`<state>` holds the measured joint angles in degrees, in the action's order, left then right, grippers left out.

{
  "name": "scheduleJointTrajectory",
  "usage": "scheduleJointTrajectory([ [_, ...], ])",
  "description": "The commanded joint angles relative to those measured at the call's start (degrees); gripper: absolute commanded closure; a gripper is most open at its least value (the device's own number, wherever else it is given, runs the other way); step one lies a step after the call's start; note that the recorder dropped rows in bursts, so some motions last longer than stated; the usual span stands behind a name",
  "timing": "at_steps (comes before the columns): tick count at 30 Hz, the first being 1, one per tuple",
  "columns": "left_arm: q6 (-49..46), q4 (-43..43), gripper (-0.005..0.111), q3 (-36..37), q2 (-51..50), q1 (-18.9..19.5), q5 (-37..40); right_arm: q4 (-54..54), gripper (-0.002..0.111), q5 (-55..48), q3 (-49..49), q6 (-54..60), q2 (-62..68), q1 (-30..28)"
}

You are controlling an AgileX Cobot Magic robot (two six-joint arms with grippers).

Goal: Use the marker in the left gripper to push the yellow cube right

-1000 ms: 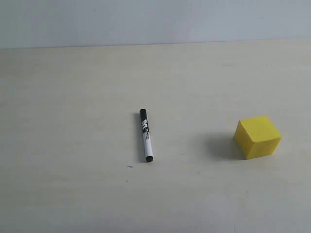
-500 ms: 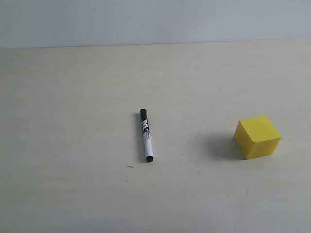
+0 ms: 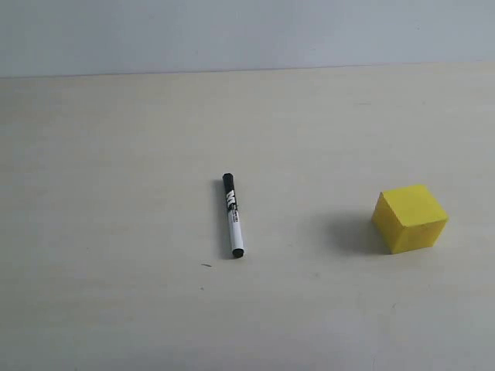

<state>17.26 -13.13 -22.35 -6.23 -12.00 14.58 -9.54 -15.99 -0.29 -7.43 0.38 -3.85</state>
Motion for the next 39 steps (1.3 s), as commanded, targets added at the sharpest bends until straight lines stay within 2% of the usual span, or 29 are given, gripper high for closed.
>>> scheduleJointTrajectory([
  [1, -0.9, -1.4, 0.107, 5.6, 0.4, 0.1, -4.9, 0.0, 0.108, 0.7, 0.3, -0.2, -0.4, 0.2],
  [12, -0.9, -4.1, 0.107, 18.1, 0.6, 0.1, -7.4, 0.0, 0.108, 0.7, 0.3, -0.2, -0.4, 0.2],
  [17, -0.9, -6.9, 0.107, 21.1, 4.7, 0.1, -10.9, 0.0, 0.108, 0.7, 0.3, -0.2, -0.4, 0.2],
  [23, -0.9, -7.1, 0.107, 22.3, 6.2, 0.1, -10.8, 0.0, 0.108, 0.7, 0.3, -0.2, -0.4, 0.2],
  [35, -0.1, -6.5, 0.107, 22.3, 6.2, 0.1, -4.3, 0.0, 0.108, 0.7, 0.3, -0.2, -0.4, 0.2],
  [39, 1.1, -3.9, 0.107, 22.3, 6.2, 0.1, 6.6, 0.0, 0.108, 0.7, 0.3, -0.2, -0.4, 0.2],
])
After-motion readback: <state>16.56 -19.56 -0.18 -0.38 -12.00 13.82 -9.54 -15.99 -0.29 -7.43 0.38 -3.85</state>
